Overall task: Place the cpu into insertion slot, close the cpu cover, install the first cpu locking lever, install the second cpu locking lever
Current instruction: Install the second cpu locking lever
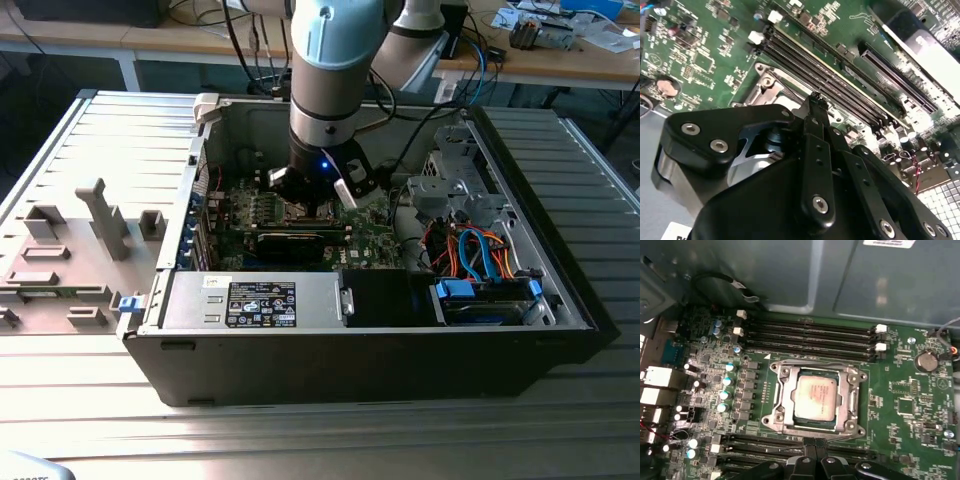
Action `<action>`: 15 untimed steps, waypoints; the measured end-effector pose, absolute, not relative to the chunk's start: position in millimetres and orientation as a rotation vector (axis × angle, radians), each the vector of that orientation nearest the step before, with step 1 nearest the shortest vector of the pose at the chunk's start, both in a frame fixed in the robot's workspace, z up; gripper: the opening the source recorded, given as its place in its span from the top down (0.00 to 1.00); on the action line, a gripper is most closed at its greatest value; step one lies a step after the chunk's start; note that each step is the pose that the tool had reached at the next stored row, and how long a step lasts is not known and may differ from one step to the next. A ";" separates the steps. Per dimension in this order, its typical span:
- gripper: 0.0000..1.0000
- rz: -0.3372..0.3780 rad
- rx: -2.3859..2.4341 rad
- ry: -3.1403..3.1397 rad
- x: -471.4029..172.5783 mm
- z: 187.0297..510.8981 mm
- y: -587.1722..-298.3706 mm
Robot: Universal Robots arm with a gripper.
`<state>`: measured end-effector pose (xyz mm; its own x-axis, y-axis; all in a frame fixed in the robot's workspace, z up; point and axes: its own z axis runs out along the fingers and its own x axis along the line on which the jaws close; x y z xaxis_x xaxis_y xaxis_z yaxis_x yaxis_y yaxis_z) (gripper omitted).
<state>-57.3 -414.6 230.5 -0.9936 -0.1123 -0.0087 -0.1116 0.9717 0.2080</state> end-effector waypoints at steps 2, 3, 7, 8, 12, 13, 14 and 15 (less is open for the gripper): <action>0.89 -0.344 0.177 -3.115 -60.8 228.8 -415.2; 0.89 -0.350 0.177 -3.115 -62.4 228.0 -415.4; 0.89 -0.366 0.177 -3.113 -65.7 223.8 -416.9; 0.89 -0.368 0.177 -3.113 -66.3 221.9 -417.6; 0.89 -0.384 0.177 -3.112 -70.3 217.4 -420.2; 0.89 -0.390 0.177 -3.111 -71.4 216.9 -420.6; 0.89 -0.402 0.177 -3.110 -73.4 216.2 -421.3; 0.89 -0.408 0.177 -3.110 -74.9 215.8 -421.9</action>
<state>-74.9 -421.9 215.8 -0.9936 -0.1116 -0.0145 -0.1116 0.9599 0.2574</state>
